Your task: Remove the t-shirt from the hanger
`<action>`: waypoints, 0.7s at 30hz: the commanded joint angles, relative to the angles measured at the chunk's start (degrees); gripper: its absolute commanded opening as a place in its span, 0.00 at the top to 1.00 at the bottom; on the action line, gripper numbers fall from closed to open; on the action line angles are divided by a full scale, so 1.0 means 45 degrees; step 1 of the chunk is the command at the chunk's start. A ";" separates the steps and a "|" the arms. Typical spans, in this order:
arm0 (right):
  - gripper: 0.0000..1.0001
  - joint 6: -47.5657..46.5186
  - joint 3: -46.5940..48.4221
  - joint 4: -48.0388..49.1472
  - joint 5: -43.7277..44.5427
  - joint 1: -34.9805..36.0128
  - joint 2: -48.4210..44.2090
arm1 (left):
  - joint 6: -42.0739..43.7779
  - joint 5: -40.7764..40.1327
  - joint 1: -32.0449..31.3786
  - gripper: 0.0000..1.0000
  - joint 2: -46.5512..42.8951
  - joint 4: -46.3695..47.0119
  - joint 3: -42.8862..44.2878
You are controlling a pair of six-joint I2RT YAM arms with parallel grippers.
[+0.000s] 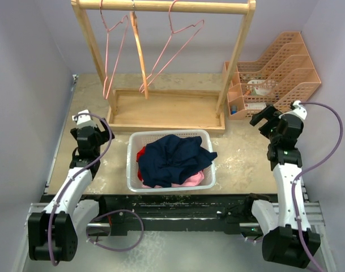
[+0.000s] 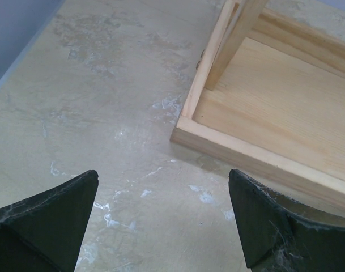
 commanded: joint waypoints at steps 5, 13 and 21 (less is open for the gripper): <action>0.00 -0.0205 -0.0026 0.0648 0.0531 -0.0021 -0.0809 | 0.0416 0.0201 0.0089 0.01 -0.1385 0.1173 -0.0967; 0.00 -0.0207 -0.0045 0.0161 0.0793 -0.0016 -0.1193 | 0.0279 0.0263 0.0089 0.01 -0.1936 0.0979 -0.1251; 0.00 -0.0277 0.0127 0.0022 0.1363 -0.0008 -0.0931 | 0.0225 0.0437 0.0089 0.01 -0.1918 0.0951 -0.1208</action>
